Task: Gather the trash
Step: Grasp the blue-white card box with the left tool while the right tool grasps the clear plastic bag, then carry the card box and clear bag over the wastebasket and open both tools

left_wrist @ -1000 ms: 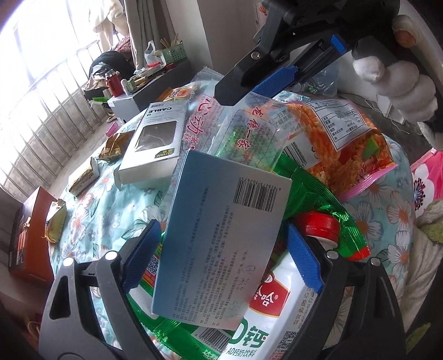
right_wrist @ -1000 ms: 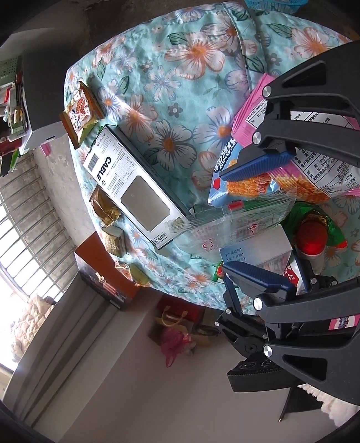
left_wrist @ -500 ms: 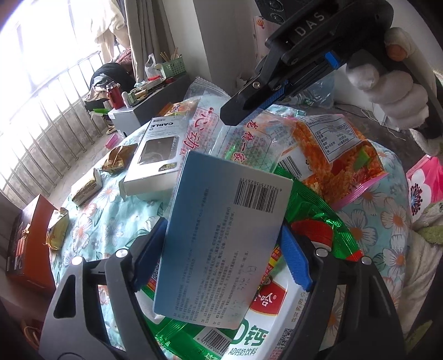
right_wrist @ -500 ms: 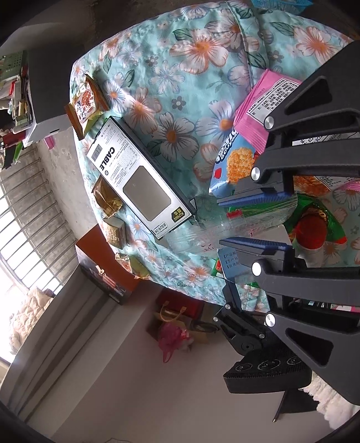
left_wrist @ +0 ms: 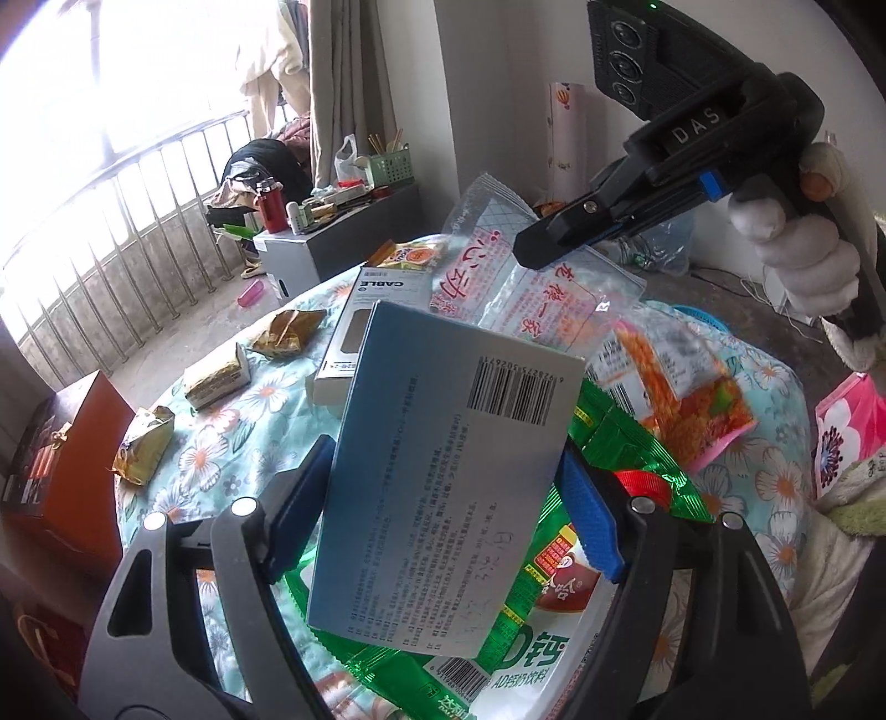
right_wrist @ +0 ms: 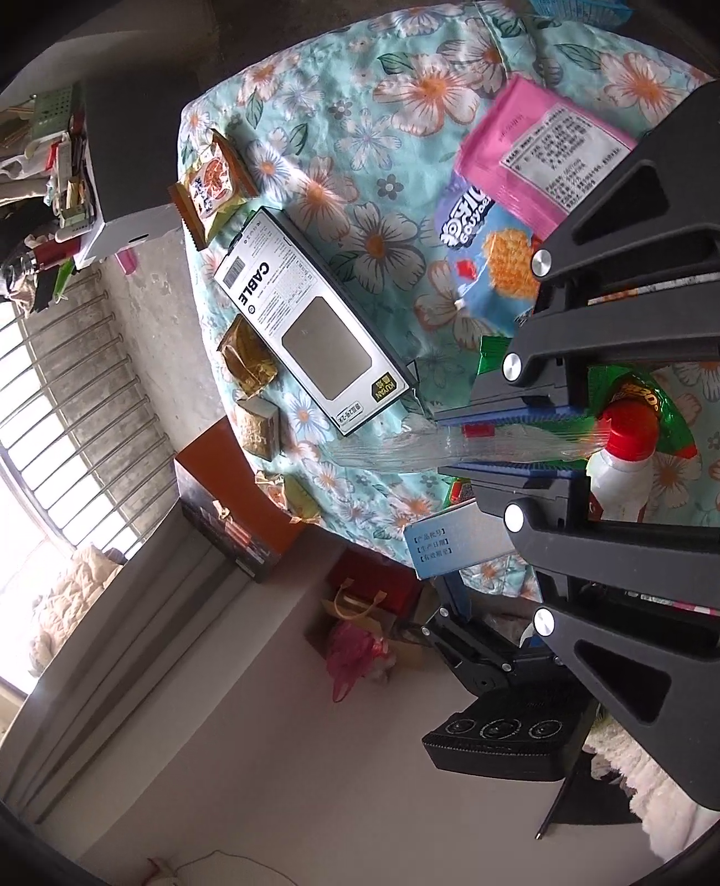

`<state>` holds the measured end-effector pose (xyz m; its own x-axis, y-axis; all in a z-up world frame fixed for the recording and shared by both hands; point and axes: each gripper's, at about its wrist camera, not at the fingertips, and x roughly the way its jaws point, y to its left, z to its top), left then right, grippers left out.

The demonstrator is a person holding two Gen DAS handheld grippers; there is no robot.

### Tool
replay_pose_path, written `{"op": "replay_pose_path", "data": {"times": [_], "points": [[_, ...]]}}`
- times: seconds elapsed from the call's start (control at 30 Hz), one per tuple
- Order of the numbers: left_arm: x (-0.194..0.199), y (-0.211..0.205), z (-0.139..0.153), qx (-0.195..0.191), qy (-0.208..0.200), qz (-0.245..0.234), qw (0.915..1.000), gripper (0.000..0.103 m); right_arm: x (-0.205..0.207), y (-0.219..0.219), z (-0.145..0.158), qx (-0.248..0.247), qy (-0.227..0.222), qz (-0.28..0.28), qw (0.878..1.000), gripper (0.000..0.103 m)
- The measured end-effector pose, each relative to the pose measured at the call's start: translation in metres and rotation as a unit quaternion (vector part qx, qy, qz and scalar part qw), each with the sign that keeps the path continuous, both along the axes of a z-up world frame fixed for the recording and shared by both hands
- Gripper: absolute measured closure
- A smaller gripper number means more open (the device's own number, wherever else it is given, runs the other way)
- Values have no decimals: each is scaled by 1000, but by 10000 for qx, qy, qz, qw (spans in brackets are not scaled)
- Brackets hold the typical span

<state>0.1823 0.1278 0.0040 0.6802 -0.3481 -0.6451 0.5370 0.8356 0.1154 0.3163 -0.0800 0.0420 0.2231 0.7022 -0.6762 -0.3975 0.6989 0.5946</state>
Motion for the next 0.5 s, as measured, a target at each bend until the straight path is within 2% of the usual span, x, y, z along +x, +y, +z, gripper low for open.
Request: {"op": "replay_pose_path", "data": {"times": [0.5], "points": [[-3,37,36,-678,-267,615,9954,29,-12,-8,26,258,-317,-5,9992,91]]}}
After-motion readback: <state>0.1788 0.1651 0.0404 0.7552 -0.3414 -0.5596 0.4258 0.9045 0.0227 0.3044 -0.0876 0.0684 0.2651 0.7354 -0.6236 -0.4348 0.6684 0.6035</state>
